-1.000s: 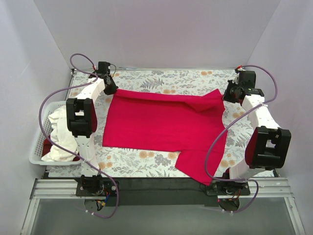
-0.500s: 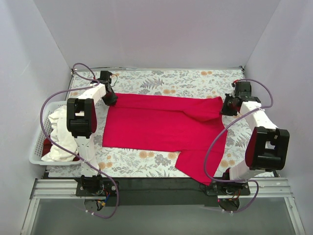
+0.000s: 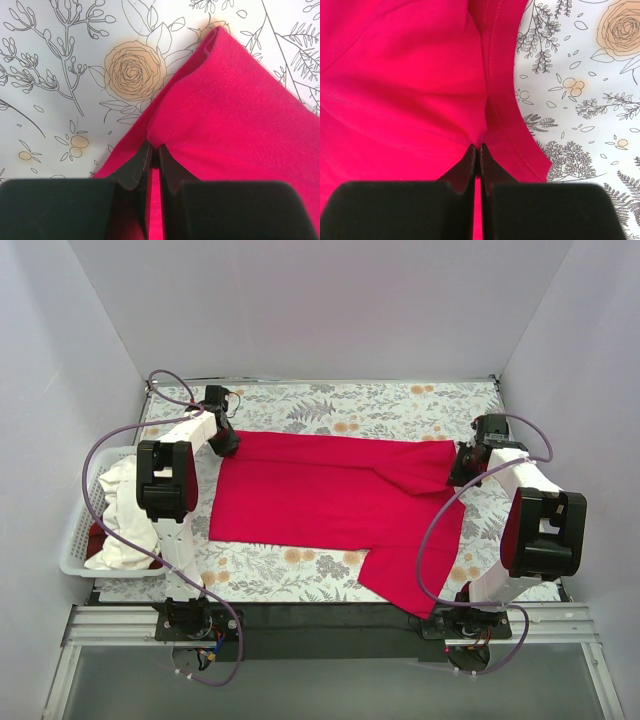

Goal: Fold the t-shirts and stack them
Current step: Fold the tshirt

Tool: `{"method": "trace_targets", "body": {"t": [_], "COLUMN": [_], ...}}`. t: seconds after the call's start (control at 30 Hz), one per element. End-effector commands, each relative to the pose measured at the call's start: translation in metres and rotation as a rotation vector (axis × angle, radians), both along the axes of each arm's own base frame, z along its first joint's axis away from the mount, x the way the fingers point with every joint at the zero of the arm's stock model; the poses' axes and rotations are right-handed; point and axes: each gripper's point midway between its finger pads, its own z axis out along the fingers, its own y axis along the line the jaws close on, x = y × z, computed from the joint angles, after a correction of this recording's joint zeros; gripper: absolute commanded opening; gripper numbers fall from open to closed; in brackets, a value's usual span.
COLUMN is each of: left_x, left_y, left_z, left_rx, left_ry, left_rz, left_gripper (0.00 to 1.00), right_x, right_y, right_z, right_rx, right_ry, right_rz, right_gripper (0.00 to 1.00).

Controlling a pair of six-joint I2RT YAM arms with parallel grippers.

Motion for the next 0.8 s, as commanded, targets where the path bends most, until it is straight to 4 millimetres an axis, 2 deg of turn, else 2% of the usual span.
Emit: {"method": "trace_targets", "body": {"t": [0.0,0.2,0.3,0.33,0.37,0.5,0.53,0.57,0.63,0.67,0.77], "left_x": [-0.002,-0.002,-0.006,-0.006,-0.008,-0.006,-0.005,-0.001,0.001,0.002,0.007], "left_y": [0.015,0.015,0.014,0.013,0.013,0.014,0.014,0.016,0.018,0.019,0.023], "left_z": [0.01,0.013,0.009,0.011,0.011,0.03,0.035,0.046,0.057,0.067,0.082], "left_rx": [0.047,0.046,0.037,0.032,0.028,0.026,0.029,0.036,0.044,0.047,0.062], "left_ry": [-0.009,-0.013,0.001,-0.001,0.0,-0.047,-0.058,-0.086,-0.104,-0.126,-0.163], "left_rz": [0.037,0.047,0.056,0.056,0.061,0.076,0.078,0.084,0.089,0.094,0.107], "left_gripper": [0.0,0.0,0.0,0.04,0.06,0.19,0.22,0.3,0.31,0.36,0.38], "right_x": [0.002,-0.01,-0.01,-0.009,-0.007,0.012,0.018,0.022,0.033,0.037,0.049], "right_y": [-0.002,-0.003,-0.003,-0.003,-0.001,0.005,0.005,0.006,0.002,-0.002,-0.009], "right_z": [0.003,-0.008,-0.01,-0.007,-0.005,0.02,0.031,0.037,0.05,0.052,0.063], "right_rx": [0.006,0.002,0.006,0.008,0.021,0.052,0.056,0.063,0.069,0.077,0.111], "right_ry": [-0.016,0.025,0.031,0.024,0.015,-0.07,-0.107,-0.132,-0.188,-0.204,-0.261], "right_rz": [-0.018,-0.036,-0.044,-0.043,-0.039,-0.025,-0.02,-0.018,-0.033,-0.046,-0.07], "right_gripper": [0.01,0.02,0.18,0.26,0.29,0.45,0.47,0.48,0.49,0.49,0.49]}}
